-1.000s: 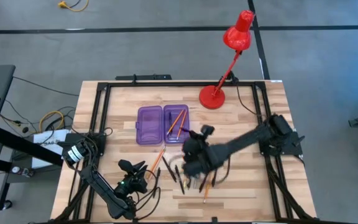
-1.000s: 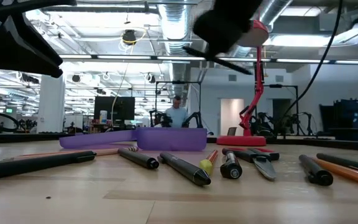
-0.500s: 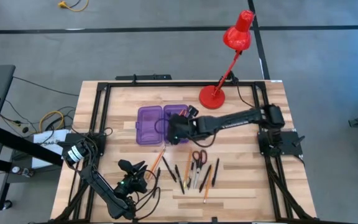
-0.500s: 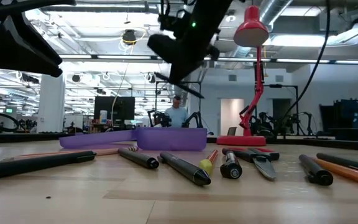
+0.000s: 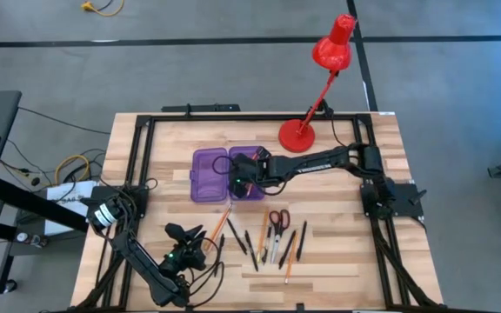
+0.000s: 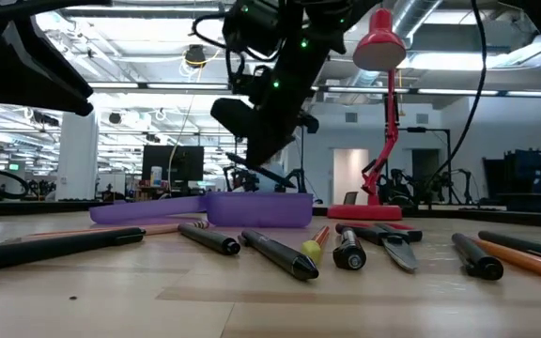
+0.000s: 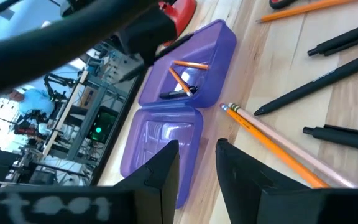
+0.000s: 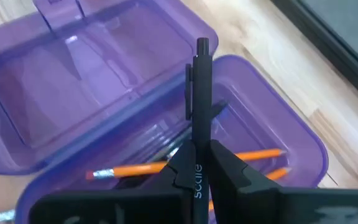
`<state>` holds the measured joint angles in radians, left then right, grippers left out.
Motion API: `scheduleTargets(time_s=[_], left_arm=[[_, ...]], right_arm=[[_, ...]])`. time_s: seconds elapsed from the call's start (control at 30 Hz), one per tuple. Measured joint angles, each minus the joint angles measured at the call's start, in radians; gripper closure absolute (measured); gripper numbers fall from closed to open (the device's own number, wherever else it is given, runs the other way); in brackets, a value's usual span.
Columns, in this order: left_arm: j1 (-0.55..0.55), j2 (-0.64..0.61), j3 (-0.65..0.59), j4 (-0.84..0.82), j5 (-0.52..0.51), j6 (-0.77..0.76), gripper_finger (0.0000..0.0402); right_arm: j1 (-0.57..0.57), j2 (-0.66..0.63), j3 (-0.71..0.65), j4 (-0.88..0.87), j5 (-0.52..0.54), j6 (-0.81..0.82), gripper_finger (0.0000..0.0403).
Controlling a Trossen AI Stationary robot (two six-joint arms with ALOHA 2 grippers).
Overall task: Pick & place school supplies into a supply box
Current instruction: Put the black pen into the violet supply box, then put the orange pencil into the violet supply box
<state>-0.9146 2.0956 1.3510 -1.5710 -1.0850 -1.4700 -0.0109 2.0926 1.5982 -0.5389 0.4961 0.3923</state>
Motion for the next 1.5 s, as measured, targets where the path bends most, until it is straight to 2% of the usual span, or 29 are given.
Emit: scheduleTargets(time_s=[0.23, 0.5, 0.67, 0.8, 0.93, 1.03, 1.1, 1.2, 1.33, 1.5], left_arm=[[0.000, 0.000, 0.000, -0.001, -0.001, 0.003, 0.0307], [0.000, 0.000, 0.000, 0.000, 0.001, 0.003, 0.0307], [-0.001, 0.000, 0.000, 0.000, -0.004, 0.010, 0.0307], [0.003, 0.000, 0.000, 0.000, -0.019, -0.006, 0.0308], [0.022, 0.000, 0.001, 0.009, 0.079, -0.009, 0.0316], [0.031, 0.000, 0.001, 0.065, 0.114, 0.063, 0.0319], [0.031, -0.010, 0.001, 0.107, 0.122, 0.135, 0.0319], [0.036, -0.038, 0.001, 0.170, 0.134, 0.255, 0.0320], [0.050, -0.075, 0.001, 0.215, 0.140, 0.351, 0.0320], [0.051, -0.101, 0.001, 0.231, 0.139, 0.440, 0.0320]], right_arm=[[-0.007, -0.002, 0.001, 0.018, -0.001, 0.024, 0.0341], [-0.024, -0.002, 0.001, 0.016, -0.052, 0.053, 0.0284], [0.018, -0.046, 0.001, 0.009, -0.042, -0.025, 0.0256], [0.096, -0.098, 0.001, -0.073, 0.048, -0.080, 0.0251], [0.223, -0.141, 0.001, -0.195, 0.210, -0.110, 0.0258], [0.333, -0.150, 0.001, -0.293, 0.302, -0.113, 0.0267], [0.402, -0.150, 0.001, -0.350, 0.327, -0.113, 0.0272], [0.497, -0.150, 0.001, -0.435, 0.337, -0.099, 0.0279], [0.578, -0.150, 0.001, -0.544, 0.321, 0.016, 0.0285], [0.635, -0.151, -0.003, -0.719, 0.180, 0.078, 0.0285]])
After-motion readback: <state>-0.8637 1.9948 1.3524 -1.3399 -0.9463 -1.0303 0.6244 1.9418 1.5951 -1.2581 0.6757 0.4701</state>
